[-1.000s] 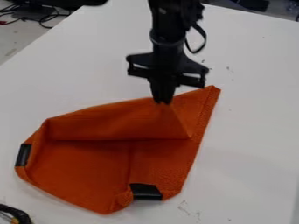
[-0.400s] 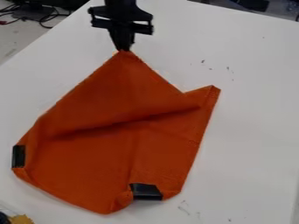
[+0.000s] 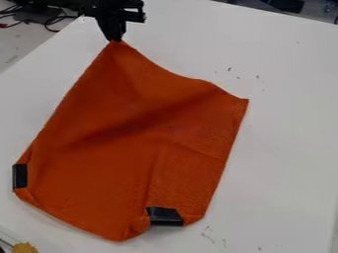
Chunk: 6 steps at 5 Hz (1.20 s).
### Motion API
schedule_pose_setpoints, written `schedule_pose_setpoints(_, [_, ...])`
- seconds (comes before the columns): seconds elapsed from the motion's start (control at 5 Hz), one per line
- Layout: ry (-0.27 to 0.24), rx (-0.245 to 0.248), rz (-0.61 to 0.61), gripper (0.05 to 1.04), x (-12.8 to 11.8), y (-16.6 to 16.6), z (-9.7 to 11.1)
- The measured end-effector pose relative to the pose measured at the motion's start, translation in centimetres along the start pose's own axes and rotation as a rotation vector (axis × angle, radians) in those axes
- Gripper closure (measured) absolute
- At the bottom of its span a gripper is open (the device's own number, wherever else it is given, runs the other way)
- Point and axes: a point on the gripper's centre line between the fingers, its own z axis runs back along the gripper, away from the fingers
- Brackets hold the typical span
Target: Unfold the cloth from bottom right to top left
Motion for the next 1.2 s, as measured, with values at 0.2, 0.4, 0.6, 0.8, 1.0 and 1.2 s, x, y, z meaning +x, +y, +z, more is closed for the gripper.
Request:
schedule_pose_setpoints(0.2, [0.012, 0.002, -0.024, 1.032, 2.3, 1.3, -1.1])
schedule_pose_setpoints(0.4, [0.028, -0.016, -0.052, 1.007, 3.4, 1.6, -2.5])
schedule_pose_setpoints(0.6, [0.057, -0.053, -0.028, 0.858, 3.0, 1.2, -4.1])
schedule_pose_setpoints(0.8, [0.059, -0.062, -0.009, 0.599, 2.5, 1.0, -4.7])
schedule_pose_setpoints(1.0, [0.089, -0.043, 0.000, 0.290, 1.7, 0.9, -5.0])
schedule_pose_setpoints(1.2, [0.073, -0.011, -0.022, 0.083, 2.2, -0.4, -3.3])
